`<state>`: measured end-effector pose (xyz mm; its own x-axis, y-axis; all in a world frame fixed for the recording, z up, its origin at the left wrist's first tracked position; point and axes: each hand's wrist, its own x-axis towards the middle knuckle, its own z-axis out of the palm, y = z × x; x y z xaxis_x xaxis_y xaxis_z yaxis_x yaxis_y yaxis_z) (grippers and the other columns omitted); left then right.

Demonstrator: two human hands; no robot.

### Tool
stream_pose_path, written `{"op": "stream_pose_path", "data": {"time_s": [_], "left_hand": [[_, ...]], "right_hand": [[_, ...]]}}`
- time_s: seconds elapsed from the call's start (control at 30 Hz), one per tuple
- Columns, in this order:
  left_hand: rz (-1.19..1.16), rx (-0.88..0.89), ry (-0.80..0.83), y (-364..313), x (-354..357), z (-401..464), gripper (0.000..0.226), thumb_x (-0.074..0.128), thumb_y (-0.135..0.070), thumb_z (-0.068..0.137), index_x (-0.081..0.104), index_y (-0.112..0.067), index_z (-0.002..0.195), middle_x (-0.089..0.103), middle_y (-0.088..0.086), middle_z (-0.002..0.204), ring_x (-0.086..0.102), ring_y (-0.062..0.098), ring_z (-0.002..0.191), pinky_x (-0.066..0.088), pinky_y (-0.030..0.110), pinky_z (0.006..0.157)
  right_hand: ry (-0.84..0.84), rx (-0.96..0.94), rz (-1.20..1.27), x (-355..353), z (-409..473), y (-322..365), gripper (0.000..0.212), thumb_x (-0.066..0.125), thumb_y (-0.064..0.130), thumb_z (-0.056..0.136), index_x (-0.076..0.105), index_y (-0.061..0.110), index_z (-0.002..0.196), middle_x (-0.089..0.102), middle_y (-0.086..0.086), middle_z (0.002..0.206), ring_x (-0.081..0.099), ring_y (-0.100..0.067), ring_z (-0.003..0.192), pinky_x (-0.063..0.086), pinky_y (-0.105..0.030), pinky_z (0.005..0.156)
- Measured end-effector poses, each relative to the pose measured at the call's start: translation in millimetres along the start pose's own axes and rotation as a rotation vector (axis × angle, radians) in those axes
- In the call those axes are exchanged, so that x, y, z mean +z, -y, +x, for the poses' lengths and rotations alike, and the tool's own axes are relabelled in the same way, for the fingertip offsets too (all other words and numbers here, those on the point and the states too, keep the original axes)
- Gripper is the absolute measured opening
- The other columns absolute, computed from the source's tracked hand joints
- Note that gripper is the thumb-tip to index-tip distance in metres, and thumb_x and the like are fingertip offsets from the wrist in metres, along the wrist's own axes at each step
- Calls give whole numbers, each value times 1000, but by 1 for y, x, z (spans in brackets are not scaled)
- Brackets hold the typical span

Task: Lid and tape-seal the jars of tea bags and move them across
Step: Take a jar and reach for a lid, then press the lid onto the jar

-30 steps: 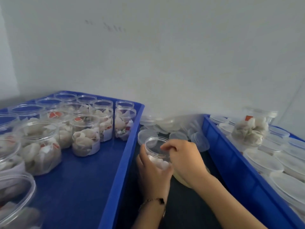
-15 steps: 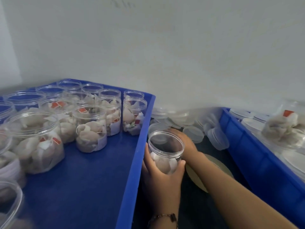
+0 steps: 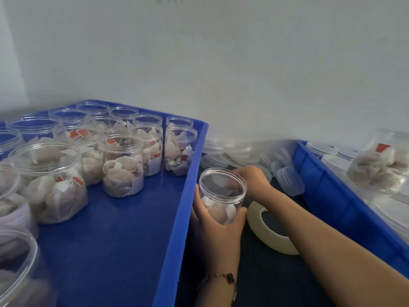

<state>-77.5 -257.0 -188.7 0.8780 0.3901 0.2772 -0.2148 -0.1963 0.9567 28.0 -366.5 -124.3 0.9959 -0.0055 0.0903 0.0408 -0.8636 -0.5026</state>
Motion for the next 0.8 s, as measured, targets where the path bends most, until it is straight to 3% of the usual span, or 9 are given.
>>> {"op": "stream_pose_path", "data": {"time_s": [0.1, 0.17, 0.23, 0.33, 0.4, 0.5, 0.6, 0.7, 0.8], "left_hand": [[-16, -8, 17, -1, -2, -1, 116, 82, -51, 54, 11, -42, 146, 29, -5, 149, 36, 19, 134, 43, 47, 101], [-18, 3, 37, -3, -3, -4, 115, 79, -53, 54, 11, -42, 146, 28, -7, 150, 36, 17, 134, 42, 46, 102], [-22, 29, 57, -3, -4, -8, 114, 78, -54, 55, 11, -42, 146, 30, -9, 149, 38, 16, 132, 43, 43, 101], [-20, 41, 101, -5, -5, -14, 113, 78, -54, 56, 11, -43, 146, 35, -6, 143, 44, 17, 125, 47, 40, 94], [-29, 46, 127, -7, -6, -16, 113, 79, -54, 56, 11, -43, 146, 38, -6, 140, 45, 16, 122, 46, 38, 93], [-30, 50, 140, -9, -9, -17, 113, 80, -53, 56, 13, -42, 146, 42, -7, 136, 47, 15, 120, 45, 35, 91], [-22, 63, 141, -10, -10, -19, 114, 79, -56, 55, 12, -43, 147, 40, -8, 140, 47, 13, 122, 42, 29, 89], [-15, 77, 146, -11, -11, -19, 114, 80, -55, 57, 12, -43, 147, 37, -9, 143, 45, 11, 123, 38, 26, 87], [1, 77, 143, -10, -11, -19, 113, 80, -55, 57, 13, -40, 148, 40, -7, 142, 47, 12, 122, 41, 28, 88]], "right_hand": [[-193, 74, 72, -19, -7, 8, 10, 65, 17, 86, 70, 13, 79, 70, -2, 78, 64, -19, 75, 50, -26, 67], [-363, 134, 383, -40, -14, 21, 12, 51, 9, 93, 63, 6, 91, 70, -9, 84, 66, -21, 78, 53, -36, 79], [-488, 226, 745, -59, -23, 34, 20, 37, 1, 95, 57, 3, 95, 68, -5, 70, 65, -14, 57, 55, -30, 64], [-466, 451, 1069, -72, -43, 49, 30, 30, 6, 97, 52, 11, 77, 54, 0, 51, 45, -9, 35, 36, -15, 34], [-311, 457, 939, -67, -55, 56, 32, 32, 24, 102, 47, 10, 77, 43, 1, 48, 37, -8, 32, 26, -14, 31], [-200, 371, 403, -56, -62, 56, 54, 42, 61, 90, 56, 9, 89, 47, -1, 59, 45, -14, 51, 33, -23, 44], [-235, 146, 237, -46, -62, 52, 39, 61, 52, 84, 51, 19, 66, 53, 7, 61, 49, -8, 56, 38, -24, 52], [-287, 75, 207, -35, -60, 55, 28, 60, 49, 87, 49, 26, 76, 58, 9, 73, 52, -4, 66, 34, -21, 53], [-276, -32, 113, -30, -61, 66, 28, 42, 45, 97, 53, 23, 84, 60, 5, 78, 53, -5, 68, 33, -20, 54]]}}
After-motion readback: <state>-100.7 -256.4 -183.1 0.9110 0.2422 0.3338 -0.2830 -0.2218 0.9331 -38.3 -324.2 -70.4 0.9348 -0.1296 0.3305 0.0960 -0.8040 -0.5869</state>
